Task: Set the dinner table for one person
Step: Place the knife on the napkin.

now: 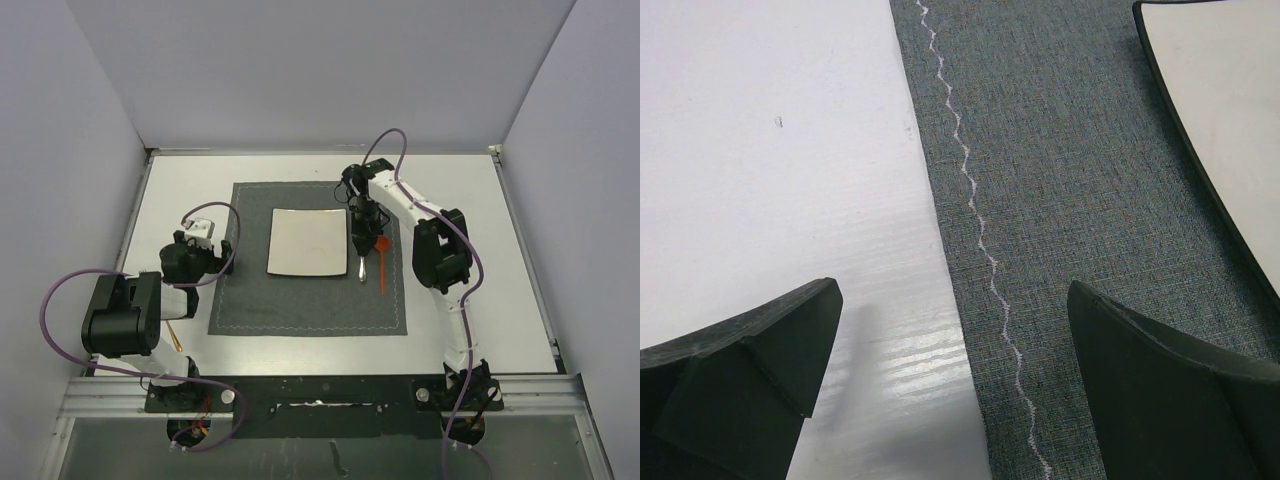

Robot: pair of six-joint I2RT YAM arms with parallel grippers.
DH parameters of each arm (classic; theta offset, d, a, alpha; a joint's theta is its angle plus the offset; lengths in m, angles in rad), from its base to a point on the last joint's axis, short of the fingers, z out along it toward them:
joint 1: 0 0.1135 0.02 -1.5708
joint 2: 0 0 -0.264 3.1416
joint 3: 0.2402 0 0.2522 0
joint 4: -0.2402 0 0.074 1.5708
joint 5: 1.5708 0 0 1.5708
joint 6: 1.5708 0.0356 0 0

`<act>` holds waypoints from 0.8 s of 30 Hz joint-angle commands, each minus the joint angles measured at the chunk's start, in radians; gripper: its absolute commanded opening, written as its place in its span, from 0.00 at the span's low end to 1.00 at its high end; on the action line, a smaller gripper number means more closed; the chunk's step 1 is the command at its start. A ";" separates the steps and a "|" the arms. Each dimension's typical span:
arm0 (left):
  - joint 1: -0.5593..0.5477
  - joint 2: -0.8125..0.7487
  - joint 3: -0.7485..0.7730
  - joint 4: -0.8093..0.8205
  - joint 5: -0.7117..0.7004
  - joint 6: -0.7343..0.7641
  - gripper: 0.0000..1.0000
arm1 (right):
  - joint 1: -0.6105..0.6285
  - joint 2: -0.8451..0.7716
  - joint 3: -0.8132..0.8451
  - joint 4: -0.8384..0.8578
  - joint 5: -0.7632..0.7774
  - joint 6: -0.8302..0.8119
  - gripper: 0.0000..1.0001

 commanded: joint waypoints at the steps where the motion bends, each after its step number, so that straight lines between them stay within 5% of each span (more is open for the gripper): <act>1: 0.002 0.009 -0.001 0.079 0.010 -0.004 0.98 | -0.006 -0.059 0.047 -0.029 0.013 -0.009 0.00; 24: 0.002 0.009 -0.001 0.079 0.010 -0.004 0.98 | 0.012 -0.121 -0.102 0.039 -0.011 0.016 0.00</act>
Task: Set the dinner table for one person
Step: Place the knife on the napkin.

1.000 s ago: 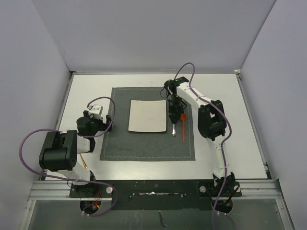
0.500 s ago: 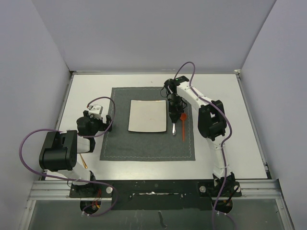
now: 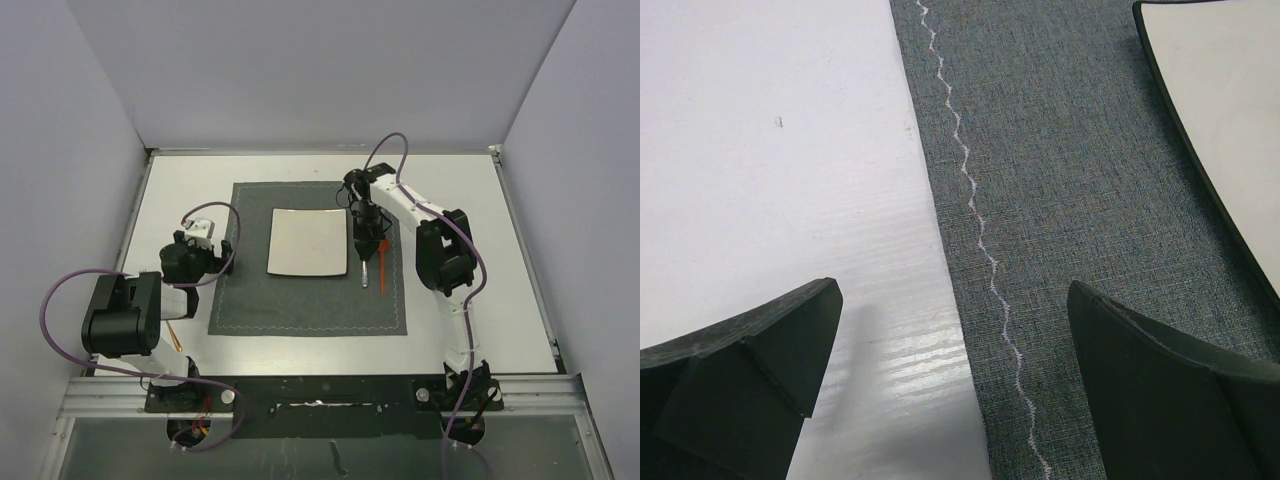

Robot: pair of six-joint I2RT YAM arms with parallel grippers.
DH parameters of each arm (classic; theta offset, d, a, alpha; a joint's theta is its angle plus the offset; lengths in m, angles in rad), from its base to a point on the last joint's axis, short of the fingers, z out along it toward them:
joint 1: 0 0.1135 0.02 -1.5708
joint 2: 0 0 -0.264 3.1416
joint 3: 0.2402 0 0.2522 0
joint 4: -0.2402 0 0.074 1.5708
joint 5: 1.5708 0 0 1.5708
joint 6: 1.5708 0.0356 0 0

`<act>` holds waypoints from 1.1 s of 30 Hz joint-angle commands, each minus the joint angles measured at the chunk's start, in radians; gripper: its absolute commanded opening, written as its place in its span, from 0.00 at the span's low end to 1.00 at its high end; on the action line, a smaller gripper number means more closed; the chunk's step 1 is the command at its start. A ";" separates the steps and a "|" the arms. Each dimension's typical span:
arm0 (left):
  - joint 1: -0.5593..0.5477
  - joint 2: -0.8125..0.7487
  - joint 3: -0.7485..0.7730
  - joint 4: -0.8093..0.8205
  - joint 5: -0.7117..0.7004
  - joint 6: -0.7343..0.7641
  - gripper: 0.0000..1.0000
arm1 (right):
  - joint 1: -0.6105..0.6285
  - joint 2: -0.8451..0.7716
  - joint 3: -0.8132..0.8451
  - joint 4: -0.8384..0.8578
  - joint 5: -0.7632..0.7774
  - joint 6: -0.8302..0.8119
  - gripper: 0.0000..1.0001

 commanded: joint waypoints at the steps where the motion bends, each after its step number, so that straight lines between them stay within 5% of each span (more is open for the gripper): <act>1: 0.002 0.009 -0.001 0.079 0.011 -0.004 0.98 | 0.014 -0.084 -0.027 0.016 -0.014 0.013 0.00; 16: 0.002 0.009 -0.001 0.079 0.011 -0.004 0.98 | 0.028 -0.084 -0.003 0.001 -0.014 0.013 0.00; 24: 0.002 0.008 -0.001 0.079 0.010 -0.004 0.98 | 0.056 -0.126 0.195 -0.075 0.053 0.019 0.00; 33: 0.002 0.009 -0.001 0.078 0.011 -0.004 0.98 | 0.073 -0.179 0.222 -0.057 0.063 0.022 0.20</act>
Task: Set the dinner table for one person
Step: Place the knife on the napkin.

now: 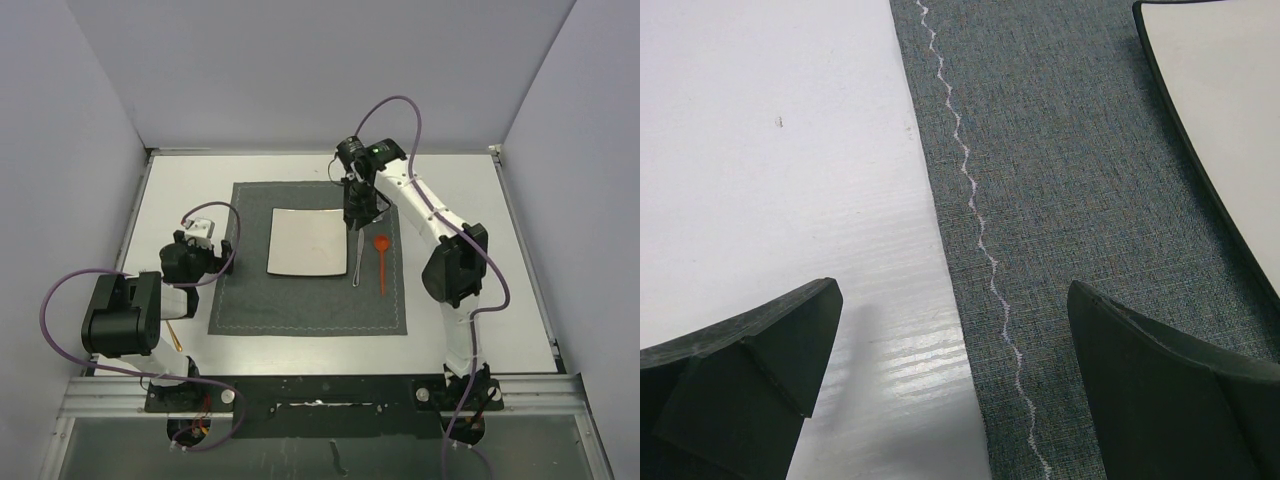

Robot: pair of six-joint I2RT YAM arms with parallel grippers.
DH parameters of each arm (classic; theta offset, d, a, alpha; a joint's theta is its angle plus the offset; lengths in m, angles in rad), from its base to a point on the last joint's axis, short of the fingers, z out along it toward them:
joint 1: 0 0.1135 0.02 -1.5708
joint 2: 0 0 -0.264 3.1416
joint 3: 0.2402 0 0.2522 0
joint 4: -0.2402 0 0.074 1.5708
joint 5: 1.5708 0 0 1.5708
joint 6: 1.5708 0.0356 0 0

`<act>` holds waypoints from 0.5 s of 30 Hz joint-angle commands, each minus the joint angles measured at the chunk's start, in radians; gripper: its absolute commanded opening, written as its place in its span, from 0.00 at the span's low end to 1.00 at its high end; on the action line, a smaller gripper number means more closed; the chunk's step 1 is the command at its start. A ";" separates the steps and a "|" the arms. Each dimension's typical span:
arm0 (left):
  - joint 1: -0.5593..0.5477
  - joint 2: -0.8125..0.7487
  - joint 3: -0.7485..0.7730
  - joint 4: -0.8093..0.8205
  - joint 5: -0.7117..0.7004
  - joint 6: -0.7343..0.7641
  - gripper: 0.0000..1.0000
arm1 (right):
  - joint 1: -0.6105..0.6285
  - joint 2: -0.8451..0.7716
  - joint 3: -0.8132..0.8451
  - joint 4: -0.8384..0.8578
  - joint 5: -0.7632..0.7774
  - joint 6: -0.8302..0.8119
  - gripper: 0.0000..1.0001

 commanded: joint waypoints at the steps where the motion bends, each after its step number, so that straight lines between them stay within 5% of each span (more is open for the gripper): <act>1: 0.002 0.008 -0.001 0.079 0.011 -0.004 0.98 | 0.012 -0.060 -0.007 0.001 0.011 0.008 0.21; 12: 0.002 0.009 -0.001 0.078 0.010 -0.004 0.98 | 0.075 -0.049 -0.126 0.051 0.074 0.007 0.23; 15: 0.002 0.009 -0.001 0.079 0.011 -0.004 0.98 | 0.084 -0.061 -0.180 0.058 0.126 0.029 0.17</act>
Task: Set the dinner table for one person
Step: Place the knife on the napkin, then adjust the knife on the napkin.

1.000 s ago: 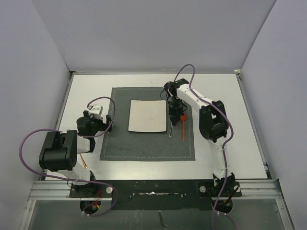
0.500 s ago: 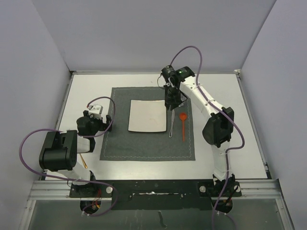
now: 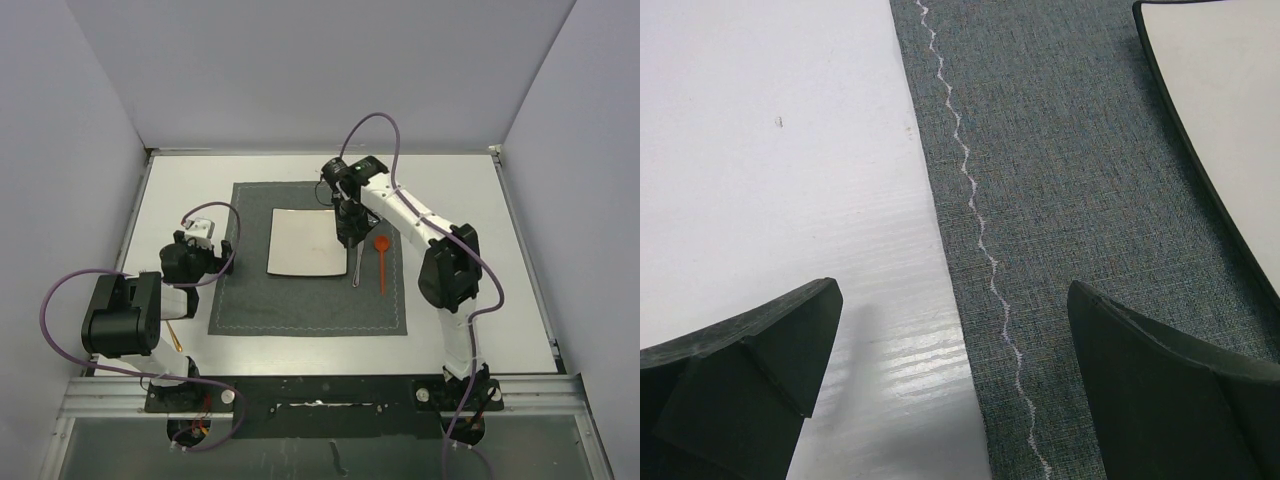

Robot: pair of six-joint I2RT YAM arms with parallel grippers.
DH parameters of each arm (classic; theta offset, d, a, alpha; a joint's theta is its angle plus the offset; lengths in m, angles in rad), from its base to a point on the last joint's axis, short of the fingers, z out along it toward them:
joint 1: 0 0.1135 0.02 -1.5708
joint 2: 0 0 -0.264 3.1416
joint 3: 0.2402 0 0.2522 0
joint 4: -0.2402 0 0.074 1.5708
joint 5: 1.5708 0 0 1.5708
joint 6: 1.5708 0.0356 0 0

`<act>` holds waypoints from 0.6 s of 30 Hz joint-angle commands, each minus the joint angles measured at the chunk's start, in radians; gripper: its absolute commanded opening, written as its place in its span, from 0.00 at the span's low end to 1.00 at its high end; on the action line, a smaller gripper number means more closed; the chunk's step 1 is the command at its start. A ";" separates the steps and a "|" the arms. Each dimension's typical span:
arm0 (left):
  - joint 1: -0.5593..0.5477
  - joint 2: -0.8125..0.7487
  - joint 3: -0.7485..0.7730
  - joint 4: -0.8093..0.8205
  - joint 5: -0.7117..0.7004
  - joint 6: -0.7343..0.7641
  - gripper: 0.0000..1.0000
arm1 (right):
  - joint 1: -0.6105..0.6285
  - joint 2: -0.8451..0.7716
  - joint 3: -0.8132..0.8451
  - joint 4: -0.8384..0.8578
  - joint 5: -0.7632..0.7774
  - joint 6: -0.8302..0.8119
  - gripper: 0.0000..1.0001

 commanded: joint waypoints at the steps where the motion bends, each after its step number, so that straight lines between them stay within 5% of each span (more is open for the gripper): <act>1: 0.002 0.009 -0.001 0.079 0.010 -0.004 0.98 | 0.016 -0.033 -0.084 0.033 0.106 0.038 0.13; 5: 0.002 0.009 -0.001 0.079 0.009 -0.004 0.98 | 0.018 -0.075 -0.223 0.108 0.123 0.080 0.02; 18: 0.002 0.008 -0.001 0.079 0.009 -0.004 0.98 | 0.019 -0.119 -0.413 0.275 0.132 0.146 0.00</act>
